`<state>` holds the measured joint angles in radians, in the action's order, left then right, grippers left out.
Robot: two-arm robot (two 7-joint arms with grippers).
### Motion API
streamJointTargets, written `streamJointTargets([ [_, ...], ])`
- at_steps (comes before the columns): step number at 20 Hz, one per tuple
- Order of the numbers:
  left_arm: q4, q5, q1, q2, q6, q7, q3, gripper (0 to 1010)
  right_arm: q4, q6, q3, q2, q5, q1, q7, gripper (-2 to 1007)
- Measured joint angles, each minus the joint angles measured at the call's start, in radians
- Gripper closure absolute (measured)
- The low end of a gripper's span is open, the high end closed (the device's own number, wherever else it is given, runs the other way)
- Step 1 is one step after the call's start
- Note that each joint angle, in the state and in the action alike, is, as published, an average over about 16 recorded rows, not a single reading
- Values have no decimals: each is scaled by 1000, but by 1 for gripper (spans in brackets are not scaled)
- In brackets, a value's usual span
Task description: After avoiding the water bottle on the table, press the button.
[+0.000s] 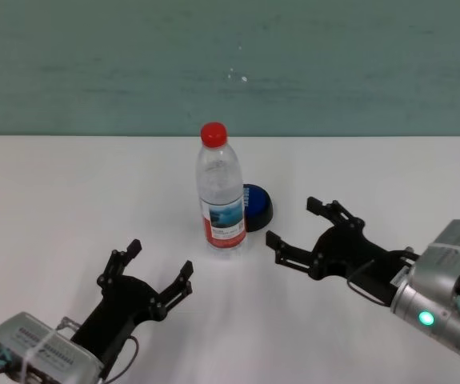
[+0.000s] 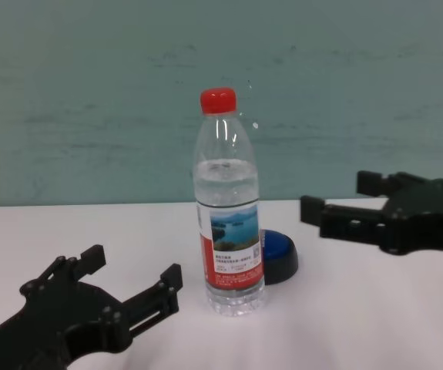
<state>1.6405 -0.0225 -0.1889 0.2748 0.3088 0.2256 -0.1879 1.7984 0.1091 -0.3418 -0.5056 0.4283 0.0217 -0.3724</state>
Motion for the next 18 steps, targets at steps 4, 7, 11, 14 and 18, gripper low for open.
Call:
streamJointTargets([
  [4, 0, 0, 0, 0, 0, 0, 0, 10, 12, -20, 20, 0, 13, -23, 1, 2],
  [7, 0, 0, 0, 0, 0, 0, 0, 10, 17, -37, 33, 1, 25, -39, 0, 2],
  [11, 0, 0, 0, 0, 0, 0, 0, 10, 14, -58, 44, 5, 40, -53, -6, 2],
  [14, 0, 0, 0, 0, 0, 0, 0, 10, 3, -74, 46, 11, 50, -57, -13, 2],
  [18, 0, 0, 0, 0, 0, 0, 0, 10, -16, -96, 41, 18, 54, -57, -23, 2],
])
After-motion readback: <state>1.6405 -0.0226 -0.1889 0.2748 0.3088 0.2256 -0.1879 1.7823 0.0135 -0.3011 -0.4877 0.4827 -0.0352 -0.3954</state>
